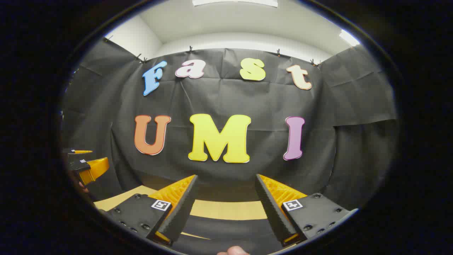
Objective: Grasp the waist and the cuffs of the jeans and fold them to make the two legs overlap; first hold the waist and fold one-third of the jeans toward the cuffs, then hold the cuffs and fold the remaining one-third in the same direction to finish folding.
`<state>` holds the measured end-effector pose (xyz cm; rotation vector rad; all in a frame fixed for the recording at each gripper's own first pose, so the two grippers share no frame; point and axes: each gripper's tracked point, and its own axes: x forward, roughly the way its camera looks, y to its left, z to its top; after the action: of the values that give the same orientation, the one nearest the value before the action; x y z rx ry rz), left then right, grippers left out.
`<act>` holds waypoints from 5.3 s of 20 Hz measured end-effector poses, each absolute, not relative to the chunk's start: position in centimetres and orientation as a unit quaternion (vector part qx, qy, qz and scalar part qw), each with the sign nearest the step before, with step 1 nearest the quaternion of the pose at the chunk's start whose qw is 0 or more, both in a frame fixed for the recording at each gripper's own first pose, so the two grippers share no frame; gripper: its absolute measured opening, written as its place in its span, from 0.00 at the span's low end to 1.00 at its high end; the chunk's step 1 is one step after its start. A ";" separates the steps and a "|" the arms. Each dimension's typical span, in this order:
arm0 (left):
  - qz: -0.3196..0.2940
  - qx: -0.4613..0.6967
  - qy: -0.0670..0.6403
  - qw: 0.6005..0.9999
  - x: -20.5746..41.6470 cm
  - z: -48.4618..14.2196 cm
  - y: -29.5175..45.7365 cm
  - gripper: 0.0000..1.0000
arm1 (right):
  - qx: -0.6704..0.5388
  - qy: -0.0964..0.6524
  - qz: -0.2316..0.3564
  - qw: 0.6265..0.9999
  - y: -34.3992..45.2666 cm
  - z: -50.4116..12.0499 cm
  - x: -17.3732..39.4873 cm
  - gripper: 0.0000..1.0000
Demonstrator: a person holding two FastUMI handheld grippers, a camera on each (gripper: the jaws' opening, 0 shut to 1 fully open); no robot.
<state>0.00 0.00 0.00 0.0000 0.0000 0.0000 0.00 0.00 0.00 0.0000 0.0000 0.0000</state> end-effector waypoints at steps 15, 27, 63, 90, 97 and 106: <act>-0.001 0.004 0.004 1.000 0.3 -0.4 -0.9 0.98 | 0.002 0.000 0.001 1.000 -0.8 -0.1 0.3 0.99; -0.008 -0.005 0.005 1.000 0.9 -0.9 -2.2 0.97 | -0.003 0.004 -0.014 1.000 -3.9 -0.7 0.7 0.98; 0.301 -0.553 0.316 0.710 -5.0 -34.8 15.8 0.99 | 0.351 0.422 -0.239 0.801 -29.6 -34.0 -6.1 0.99; 0.258 -0.554 0.375 0.697 1.8 -37.8 13.9 0.46 | 0.201 0.496 -0.357 0.766 -32.2 -41.4 -1.9 0.94; 0.257 -0.555 0.379 0.695 1.8 -38.2 13.9 0.18 | 0.220 0.500 -0.366 0.753 -32.4 -41.5 -1.7 0.93; 0.250 -0.576 0.383 0.678 2.0 -37.0 13.6 0.07 | 0.402 0.467 -0.324 0.718 -31.5 -40.5 -0.9 0.01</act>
<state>2.03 13.58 -37.03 -1.2932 0.8614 0.5622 -0.88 -31.48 -40.53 0.8889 1.0336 -0.7161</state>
